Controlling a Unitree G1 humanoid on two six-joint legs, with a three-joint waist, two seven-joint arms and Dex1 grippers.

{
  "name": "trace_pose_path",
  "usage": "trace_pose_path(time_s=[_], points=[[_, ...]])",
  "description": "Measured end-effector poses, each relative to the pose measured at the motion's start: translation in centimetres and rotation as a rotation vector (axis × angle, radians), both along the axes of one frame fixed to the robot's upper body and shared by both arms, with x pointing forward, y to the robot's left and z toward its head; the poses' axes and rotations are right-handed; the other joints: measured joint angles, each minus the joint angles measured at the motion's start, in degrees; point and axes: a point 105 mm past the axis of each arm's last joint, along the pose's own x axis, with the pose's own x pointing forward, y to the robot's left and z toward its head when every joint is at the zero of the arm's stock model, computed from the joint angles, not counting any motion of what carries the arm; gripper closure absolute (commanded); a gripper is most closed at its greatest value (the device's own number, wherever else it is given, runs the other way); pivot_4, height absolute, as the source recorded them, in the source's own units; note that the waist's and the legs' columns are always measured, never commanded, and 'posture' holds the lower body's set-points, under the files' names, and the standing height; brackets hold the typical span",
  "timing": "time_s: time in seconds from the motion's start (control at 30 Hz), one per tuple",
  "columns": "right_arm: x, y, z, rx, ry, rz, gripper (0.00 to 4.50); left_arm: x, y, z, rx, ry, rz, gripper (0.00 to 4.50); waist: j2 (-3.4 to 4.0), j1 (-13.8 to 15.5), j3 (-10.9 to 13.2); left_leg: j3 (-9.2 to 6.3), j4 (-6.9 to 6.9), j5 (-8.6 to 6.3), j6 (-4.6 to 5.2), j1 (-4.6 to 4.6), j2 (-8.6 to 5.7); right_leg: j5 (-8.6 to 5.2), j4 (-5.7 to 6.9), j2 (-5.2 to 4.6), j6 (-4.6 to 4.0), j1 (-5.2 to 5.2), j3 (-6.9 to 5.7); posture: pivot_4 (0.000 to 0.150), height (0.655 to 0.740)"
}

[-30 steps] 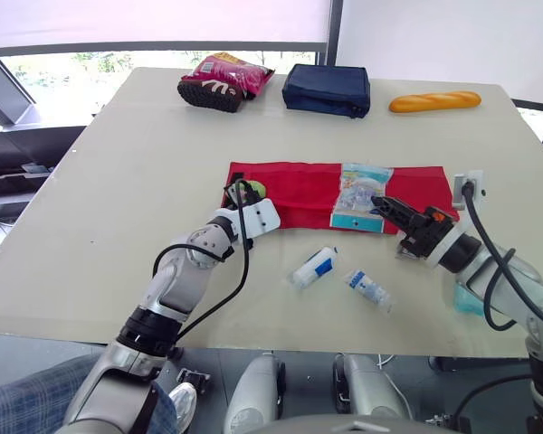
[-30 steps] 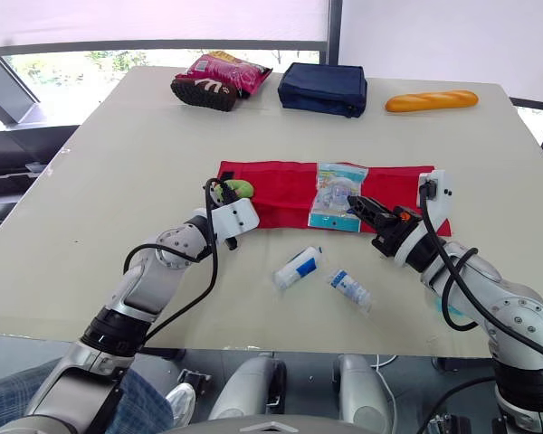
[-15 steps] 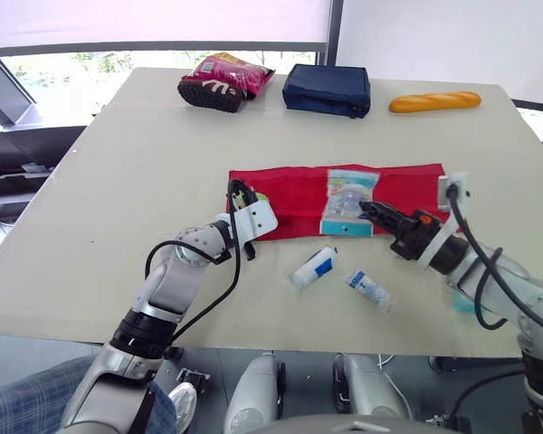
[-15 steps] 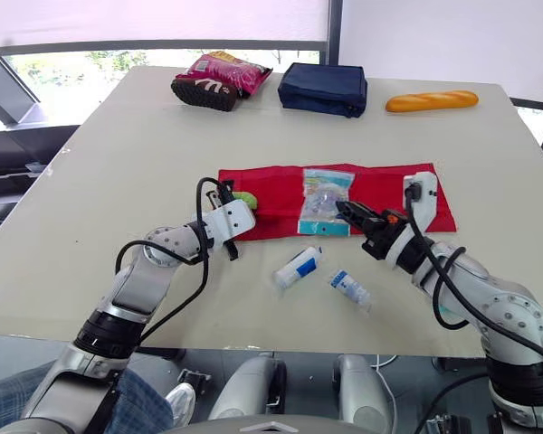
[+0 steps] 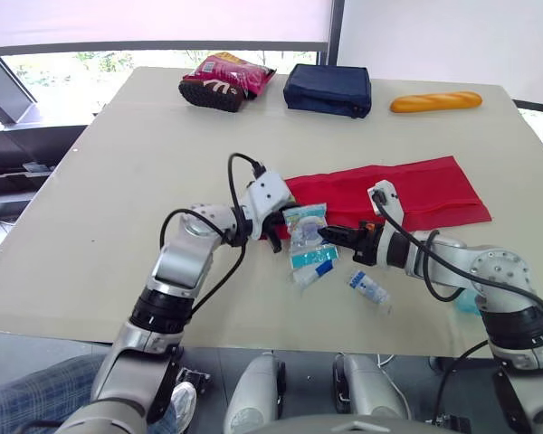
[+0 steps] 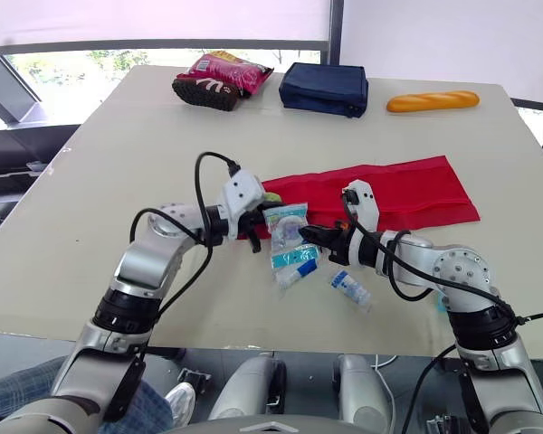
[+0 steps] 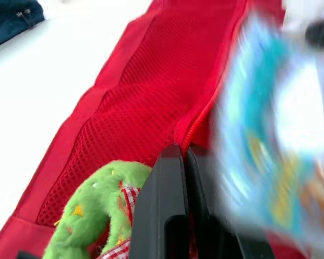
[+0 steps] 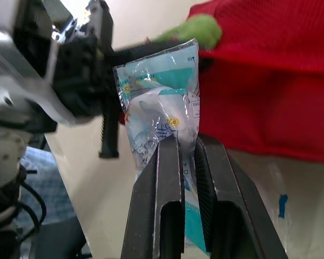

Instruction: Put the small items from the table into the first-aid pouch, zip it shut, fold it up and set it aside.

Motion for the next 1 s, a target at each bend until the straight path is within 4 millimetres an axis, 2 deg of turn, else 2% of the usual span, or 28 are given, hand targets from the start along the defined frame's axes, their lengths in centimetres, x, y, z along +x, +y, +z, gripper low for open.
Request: trace_pose_path(time_s=[0.13,0.4,0.6,0.7,0.83,1.0], points=[[0.2,0.0,0.0,-0.009,0.059,0.022,4.50,0.4,0.7,-0.2,-0.030,0.022,-0.037,4.35,0.00,-0.12,0.00,0.01,-0.01,0.00,0.00,0.00,0.00,0.00,0.01,0.01,-0.01,-0.01,0.01,0.150,0.7164],[2.0,-0.2,-0.7,-0.035,0.182,-0.050,4.50,0.2,0.6,-0.3,-0.060,0.019,-0.159,4.35,0.00,-0.09,0.00,0.02,0.00,0.00,0.00,-0.02,0.00,0.01,0.00,0.00,-0.01,-0.01,0.04,0.150,0.7164],[2.5,-0.6,-1.2,-0.082,0.212,-0.075,4.50,0.0,0.7,-0.7,-0.049,0.007,-0.197,4.35,0.00,-0.12,0.00,0.02,0.00,0.00,0.01,-0.03,0.00,0.01,0.00,0.00,-0.01,-0.01,0.04,0.150,0.7164],[2.6,0.0,-1.5,-0.078,0.235,-0.069,4.50,-0.1,0.6,-0.7,-0.048,0.000,-0.208,4.35,0.00,-0.18,0.00,0.02,0.00,0.00,0.01,-0.03,0.01,0.01,0.00,0.00,-0.01,-0.01,0.05,0.150,0.7164],[3.1,0.9,-0.9,-0.063,0.225,-0.059,4.50,-0.1,0.5,-0.7,-0.050,-0.006,-0.212,4.35,0.01,-0.23,0.00,0.01,-0.01,0.00,0.01,-0.03,0.01,0.01,0.01,0.01,-0.01,-0.01,0.03,0.150,0.7164],[3.8,1.9,-1.0,0.011,0.280,-0.104,4.50,-0.8,0.6,-1.4,-0.050,0.011,-0.215,4.35,0.02,-0.27,0.01,0.01,-0.02,-0.01,0.02,-0.06,0.01,0.01,0.01,0.00,-0.01,-0.04,0.04,0.150,0.7164]])
